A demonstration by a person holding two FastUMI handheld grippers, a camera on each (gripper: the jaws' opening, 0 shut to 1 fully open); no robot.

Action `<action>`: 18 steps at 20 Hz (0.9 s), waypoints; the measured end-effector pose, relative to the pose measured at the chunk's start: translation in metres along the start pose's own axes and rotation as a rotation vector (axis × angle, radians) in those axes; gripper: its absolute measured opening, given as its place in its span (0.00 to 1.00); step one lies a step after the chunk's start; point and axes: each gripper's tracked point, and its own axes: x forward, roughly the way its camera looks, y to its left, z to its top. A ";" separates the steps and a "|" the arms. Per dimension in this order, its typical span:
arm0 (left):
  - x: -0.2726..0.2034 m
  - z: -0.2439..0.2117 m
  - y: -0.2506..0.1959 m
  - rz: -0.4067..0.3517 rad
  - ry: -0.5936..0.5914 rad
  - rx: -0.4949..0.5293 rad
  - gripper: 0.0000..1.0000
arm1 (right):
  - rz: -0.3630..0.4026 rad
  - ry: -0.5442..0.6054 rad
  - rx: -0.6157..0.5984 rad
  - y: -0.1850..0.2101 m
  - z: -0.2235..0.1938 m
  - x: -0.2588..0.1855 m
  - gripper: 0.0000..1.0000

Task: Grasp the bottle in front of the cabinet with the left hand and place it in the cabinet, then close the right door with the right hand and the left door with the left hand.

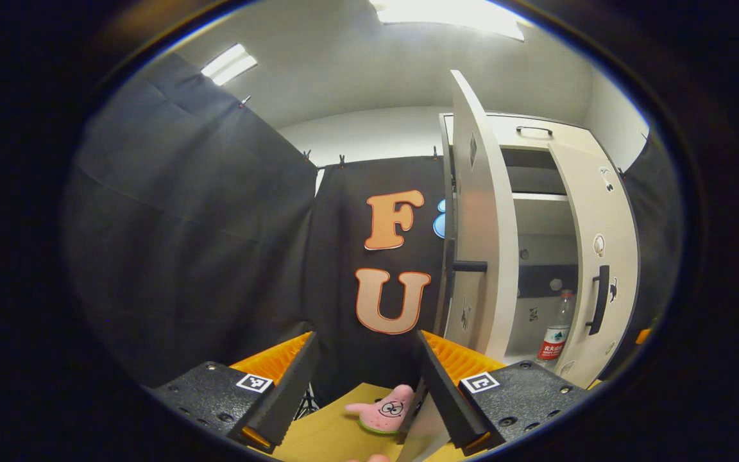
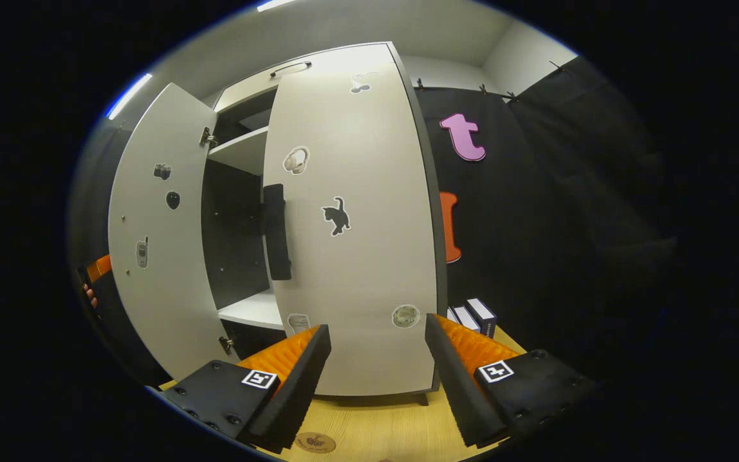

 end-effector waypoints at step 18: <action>-0.001 0.001 -0.179 -0.362 -0.006 -0.065 0.93 | -0.138 -0.015 0.021 -0.063 0.006 -0.053 0.98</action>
